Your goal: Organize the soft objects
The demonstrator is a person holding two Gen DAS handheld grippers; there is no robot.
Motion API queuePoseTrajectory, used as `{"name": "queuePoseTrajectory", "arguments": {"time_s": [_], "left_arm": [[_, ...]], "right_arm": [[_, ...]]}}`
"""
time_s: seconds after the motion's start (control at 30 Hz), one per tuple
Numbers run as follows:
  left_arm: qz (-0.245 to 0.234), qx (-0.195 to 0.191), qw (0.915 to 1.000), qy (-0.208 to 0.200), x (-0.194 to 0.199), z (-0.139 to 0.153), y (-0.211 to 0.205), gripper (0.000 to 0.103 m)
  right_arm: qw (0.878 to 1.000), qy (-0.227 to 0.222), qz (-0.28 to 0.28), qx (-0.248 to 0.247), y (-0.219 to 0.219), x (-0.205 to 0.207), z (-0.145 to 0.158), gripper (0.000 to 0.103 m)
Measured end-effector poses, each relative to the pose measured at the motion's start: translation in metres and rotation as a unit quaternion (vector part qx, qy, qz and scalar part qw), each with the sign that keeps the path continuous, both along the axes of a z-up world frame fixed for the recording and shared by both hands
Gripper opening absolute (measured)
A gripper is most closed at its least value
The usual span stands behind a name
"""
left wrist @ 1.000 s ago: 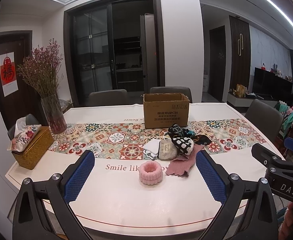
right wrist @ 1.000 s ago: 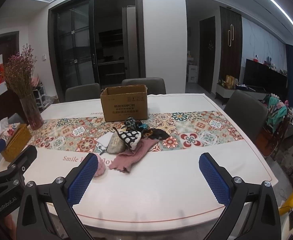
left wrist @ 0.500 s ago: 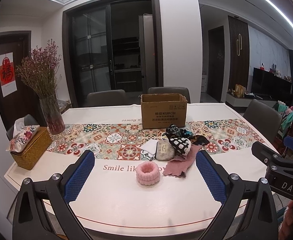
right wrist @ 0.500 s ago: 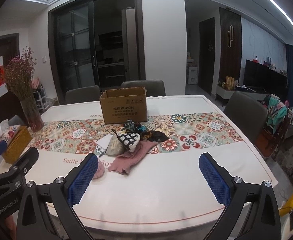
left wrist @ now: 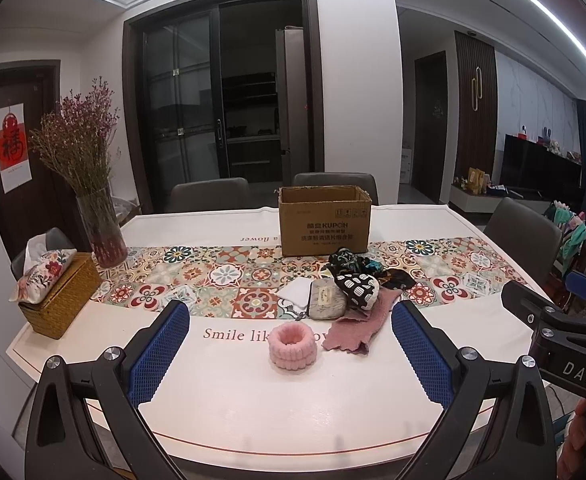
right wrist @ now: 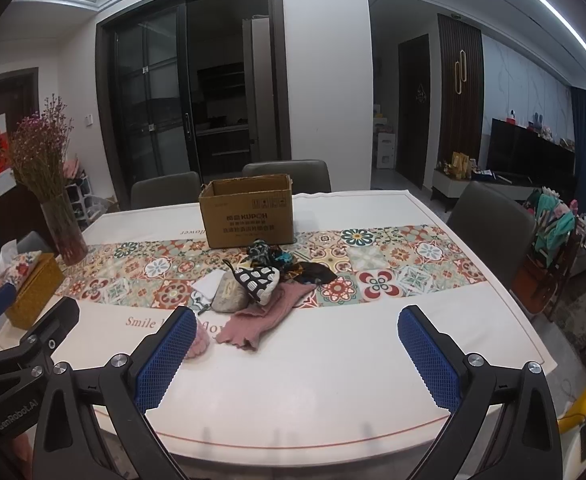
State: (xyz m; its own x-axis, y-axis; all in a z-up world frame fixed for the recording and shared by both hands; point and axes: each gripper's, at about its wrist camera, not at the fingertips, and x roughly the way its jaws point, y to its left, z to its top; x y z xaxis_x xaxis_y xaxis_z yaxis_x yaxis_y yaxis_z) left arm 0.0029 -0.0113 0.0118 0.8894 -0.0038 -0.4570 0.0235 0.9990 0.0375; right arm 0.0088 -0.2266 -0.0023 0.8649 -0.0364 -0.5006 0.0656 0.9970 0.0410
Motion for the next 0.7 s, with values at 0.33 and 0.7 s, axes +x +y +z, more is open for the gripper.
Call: {"name": "queuePoseTrajectory", "arguments": {"time_s": [0.33,0.7], "left_arm": [[-0.006,-0.002,1.0000,0.001,0.0008,-0.0007,-0.0018,0.103],[-0.006,-0.005,0.9999,0.008,0.0070,-0.0042,0.0005,0.103]], "right_arm": [[1.000,-0.001,-0.001,0.000,-0.0006,-0.0003,0.0008,0.102],[1.000,0.002,0.003,0.000,0.0007,0.0051,0.0007,0.102]]}}
